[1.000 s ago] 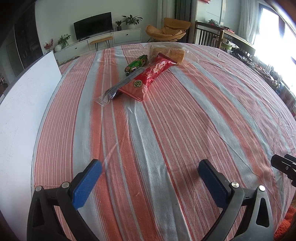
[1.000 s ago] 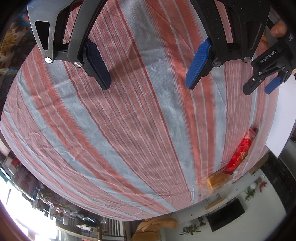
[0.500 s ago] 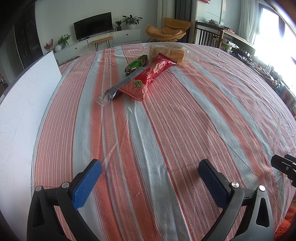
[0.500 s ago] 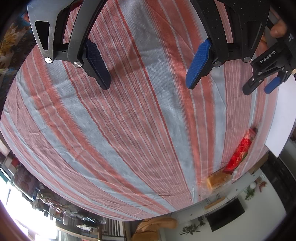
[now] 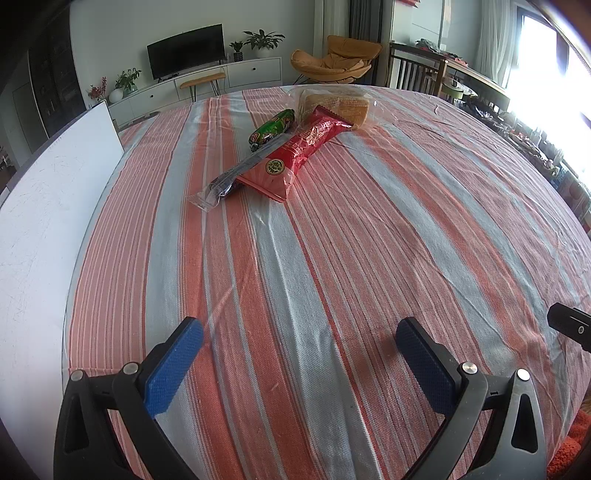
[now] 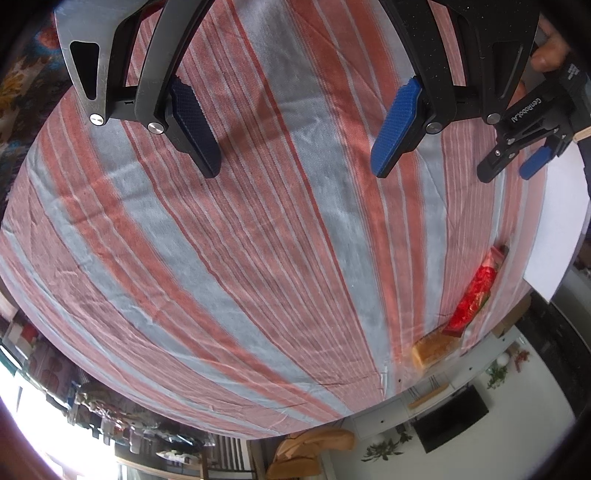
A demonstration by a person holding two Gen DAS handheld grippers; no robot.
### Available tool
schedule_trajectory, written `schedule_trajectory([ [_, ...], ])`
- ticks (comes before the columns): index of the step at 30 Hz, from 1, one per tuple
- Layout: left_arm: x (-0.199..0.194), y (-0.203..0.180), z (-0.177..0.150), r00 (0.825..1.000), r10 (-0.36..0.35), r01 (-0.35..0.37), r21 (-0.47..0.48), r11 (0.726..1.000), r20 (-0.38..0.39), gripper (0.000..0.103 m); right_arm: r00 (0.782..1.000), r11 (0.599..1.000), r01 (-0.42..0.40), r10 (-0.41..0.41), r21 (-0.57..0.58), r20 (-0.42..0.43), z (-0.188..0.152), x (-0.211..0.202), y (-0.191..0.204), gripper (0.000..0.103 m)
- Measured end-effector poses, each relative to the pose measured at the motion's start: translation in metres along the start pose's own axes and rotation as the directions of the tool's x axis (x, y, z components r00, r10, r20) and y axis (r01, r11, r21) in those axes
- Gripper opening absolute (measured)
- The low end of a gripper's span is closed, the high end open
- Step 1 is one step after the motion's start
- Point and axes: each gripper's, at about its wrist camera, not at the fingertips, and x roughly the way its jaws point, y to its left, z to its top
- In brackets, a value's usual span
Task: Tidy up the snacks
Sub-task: 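Bring both tools back over the remaining snacks on the table, then grasp the red wrapped bar with the left tool and lift it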
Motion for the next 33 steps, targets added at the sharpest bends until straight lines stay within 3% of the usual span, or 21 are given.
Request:
schedule_trajectory([
  [7, 0.0, 0.0, 0.0, 1.0, 0.001, -0.001, 0.0, 1.0, 0.0, 0.103, 0.987, 0.988, -0.143, 0.139, 0.055, 0.077, 0.01, -0.023, 0.002, 0.086],
  [9, 0.0, 0.0, 0.0, 1.0, 0.0, 0.0, 0.0, 1.0, 0.0, 0.103, 0.986, 0.99, -0.14, 0.138, 0.022, 0.092, 0.013, -0.019, 0.012, 0.086],
  [12, 0.0, 0.0, 0.0, 1.0, 0.0, 0.0, 0.001, 1.0, 0.0, 0.103, 0.989, 0.997, -0.073, 0.07, 0.016, 0.13, 0.009, -0.014, 0.013, 0.086],
  [16, 0.0, 0.0, 0.0, 1.0, 0.0, 0.0, 0.0, 1.0, 0.0, 0.103, 0.976, 0.991, -0.111, 0.095, 0.071, 0.196, 0.006, -0.027, -0.003, 0.086],
  [20, 0.0, 0.0, 0.0, 1.0, -0.006, 0.006, 0.004, 1.0, -0.004, 0.103, 0.979, 0.979, -0.135, 0.108, 0.155, 0.172, 0.005, -0.02, -0.02, 0.086],
  [22, 0.0, 0.0, 0.003, 0.999, -0.014, 0.015, 0.018, 1.0, -0.042, 0.103, 0.98, 0.973, -0.143, 0.113, 0.182, 0.165, 0.005, -0.017, -0.025, 0.086],
  [24, -0.005, 0.0, 0.013, 0.996, -0.047, 0.048, 0.011, 0.999, -0.08, 0.103, 0.979, 0.971, -0.145, 0.112, 0.192, 0.172, 0.005, -0.018, -0.027, 0.086],
  [26, -0.017, 0.0, 0.031, 0.997, -0.059, 0.06, 0.013, 0.998, -0.051, 0.103, 0.979, 0.971, -0.144, 0.111, 0.19, 0.174, 0.004, -0.019, -0.027, 0.086],
  [31, -0.018, -0.011, 0.095, 0.997, 0.074, -0.075, 0.142, 0.987, 0.016, 0.102, 0.982, 0.976, -0.134, 0.107, 0.171, 0.155, 0.004, -0.015, -0.022, 0.086],
  [33, -0.001, -0.013, 0.114, 0.995, 0.097, -0.097, 0.181, 0.979, 0.007, 0.094, 0.983, 0.976, -0.135, 0.109, 0.172, 0.149, 0.004, -0.013, -0.023, 0.086],
])
